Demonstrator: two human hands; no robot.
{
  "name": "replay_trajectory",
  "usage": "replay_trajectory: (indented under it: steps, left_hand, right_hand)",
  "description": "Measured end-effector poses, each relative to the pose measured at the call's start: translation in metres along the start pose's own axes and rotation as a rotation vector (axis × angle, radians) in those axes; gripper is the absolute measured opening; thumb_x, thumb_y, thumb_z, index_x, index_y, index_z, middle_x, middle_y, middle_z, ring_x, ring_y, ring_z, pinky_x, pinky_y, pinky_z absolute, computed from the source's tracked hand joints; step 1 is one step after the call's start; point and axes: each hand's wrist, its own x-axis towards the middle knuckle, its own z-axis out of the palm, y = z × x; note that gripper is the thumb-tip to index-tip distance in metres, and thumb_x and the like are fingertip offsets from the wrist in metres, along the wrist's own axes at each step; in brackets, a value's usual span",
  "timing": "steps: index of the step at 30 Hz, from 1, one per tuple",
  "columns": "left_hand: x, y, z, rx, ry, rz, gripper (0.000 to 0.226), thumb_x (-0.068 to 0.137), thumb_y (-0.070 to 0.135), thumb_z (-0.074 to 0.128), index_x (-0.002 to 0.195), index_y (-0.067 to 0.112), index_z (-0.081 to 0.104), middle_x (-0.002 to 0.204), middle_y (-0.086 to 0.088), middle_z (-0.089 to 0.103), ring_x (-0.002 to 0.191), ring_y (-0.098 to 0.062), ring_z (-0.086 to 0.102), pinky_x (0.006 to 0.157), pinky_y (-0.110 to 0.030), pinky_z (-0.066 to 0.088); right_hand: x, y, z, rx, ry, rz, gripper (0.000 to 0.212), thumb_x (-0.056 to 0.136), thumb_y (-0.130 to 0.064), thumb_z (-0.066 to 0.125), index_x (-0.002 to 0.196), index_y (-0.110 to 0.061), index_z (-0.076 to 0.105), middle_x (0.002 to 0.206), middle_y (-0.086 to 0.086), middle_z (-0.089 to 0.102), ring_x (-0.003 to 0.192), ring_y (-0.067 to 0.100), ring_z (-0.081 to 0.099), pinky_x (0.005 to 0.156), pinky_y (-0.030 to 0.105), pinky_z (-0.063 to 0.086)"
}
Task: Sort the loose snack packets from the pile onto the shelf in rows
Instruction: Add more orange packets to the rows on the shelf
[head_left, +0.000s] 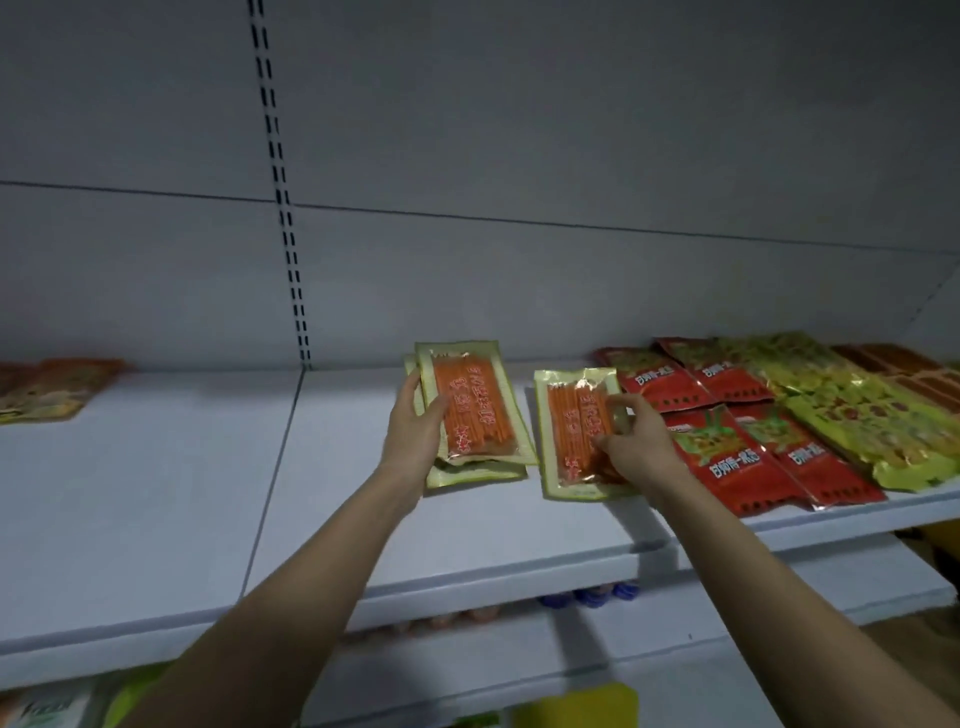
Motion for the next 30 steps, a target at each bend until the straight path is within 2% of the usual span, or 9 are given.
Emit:
replay_trajectory:
  steps: [3, 7, 9, 11, 13, 18, 21, 25, 30]
  left_hand:
    - [0.014, 0.000, 0.019, -0.014, 0.031, -0.009, 0.045, 0.105, 0.022, 0.052, 0.147, 0.031, 0.041, 0.126, 0.001, 0.066, 0.107, -0.017, 0.070, 0.093, -0.041, 0.058]
    - [0.027, -0.002, 0.047, -0.049, 0.089, -0.009, 0.040, 0.104, 0.021, 0.053, 0.141, 0.035, 0.044, 0.119, 0.003, 0.068, 0.103, -0.018, 0.071, 0.088, -0.040, 0.059]
    - [0.033, -0.004, 0.059, -0.071, 0.107, -0.013, 0.036, 0.104, 0.020, 0.053, 0.135, 0.037, 0.047, 0.117, 0.001, 0.071, 0.100, -0.020, 0.073, 0.089, -0.044, 0.059]
    - [0.037, -0.007, 0.071, -0.079, 0.132, -0.007, 0.034, 0.104, 0.018, 0.053, 0.134, 0.033, 0.050, 0.115, 0.000, 0.072, 0.097, -0.021, 0.074, 0.088, -0.046, 0.060]
    - [0.038, -0.010, 0.081, -0.058, 0.156, 0.016, 0.039, 0.104, 0.016, 0.053, 0.140, 0.028, 0.050, 0.117, -0.002, 0.071, 0.098, -0.021, 0.074, 0.090, -0.046, 0.059]
    - [0.034, -0.019, 0.083, -0.012, 0.146, 0.071, 0.047, 0.101, 0.013, 0.057, 0.146, 0.023, 0.049, 0.124, -0.008, 0.070, 0.107, -0.028, 0.071, 0.094, -0.050, 0.057]
    - [0.032, -0.018, 0.081, -0.016, 0.144, 0.063, 0.043, 0.102, 0.013, 0.056, 0.143, 0.025, 0.052, 0.122, -0.012, 0.070, 0.105, -0.031, 0.071, 0.087, -0.045, 0.060]
    - [0.031, -0.019, 0.085, -0.012, 0.139, 0.046, 0.041, 0.102, 0.013, 0.055, 0.141, 0.025, 0.052, 0.119, -0.013, 0.071, 0.094, -0.026, 0.074, 0.074, -0.037, 0.062]
    - [0.033, -0.022, 0.085, -0.013, 0.121, 0.036, 0.045, 0.102, 0.014, 0.055, 0.144, 0.027, 0.050, 0.120, -0.013, 0.071, 0.097, -0.029, 0.073, 0.076, -0.039, 0.062]
  right_hand:
    - [0.036, 0.005, -0.001, -0.133, -0.005, -0.085, 0.054, 0.092, 0.003, 0.060, 0.140, -0.012, 0.043, 0.129, 0.010, 0.056, 0.118, 0.029, 0.057, 0.102, 0.042, 0.049]
    - [0.075, 0.011, 0.002, -0.461, 0.202, -0.418, 0.048, 0.087, 0.002, 0.062, 0.134, -0.004, 0.050, 0.139, 0.021, 0.041, 0.126, 0.040, 0.041, 0.106, 0.043, 0.034]
    - [0.081, 0.016, 0.008, -0.531, 0.120, -0.537, 0.041, 0.092, -0.010, 0.061, 0.132, -0.009, 0.056, 0.135, 0.015, 0.047, 0.124, 0.034, 0.041, 0.104, 0.041, 0.036]
    - [0.084, 0.024, 0.014, -0.601, -0.050, -0.600, 0.042, 0.095, -0.021, 0.056, 0.136, -0.017, 0.056, 0.136, 0.008, 0.050, 0.127, 0.029, 0.040, 0.104, 0.041, 0.038]
    - [0.089, 0.032, 0.017, -0.701, -0.158, -0.625, 0.047, 0.093, -0.022, 0.053, 0.140, -0.020, 0.053, 0.142, 0.004, 0.050, 0.131, 0.028, 0.038, 0.105, 0.041, 0.038]
    - [0.108, 0.048, 0.023, -0.681, -0.045, -0.640, 0.045, 0.102, -0.026, 0.039, 0.145, -0.015, 0.048, 0.150, 0.006, 0.046, 0.139, 0.028, 0.035, 0.114, 0.040, 0.031]
    - [0.107, 0.054, 0.022, -0.655, -0.030, -0.630, 0.047, 0.102, -0.028, 0.037, 0.148, -0.017, 0.042, 0.155, 0.006, 0.038, 0.147, 0.026, 0.023, 0.120, 0.042, 0.022]
    - [0.105, 0.058, 0.019, -0.674, -0.033, -0.610, 0.051, 0.102, -0.035, 0.032, 0.150, -0.020, 0.036, 0.160, 0.006, 0.028, 0.150, 0.026, 0.015, 0.119, 0.047, 0.020]
    - [0.108, 0.057, 0.021, -0.708, -0.042, -0.555, 0.051, 0.104, -0.037, 0.027, 0.152, -0.021, 0.031, 0.162, 0.007, 0.024, 0.150, 0.028, 0.015, 0.120, 0.047, 0.016]
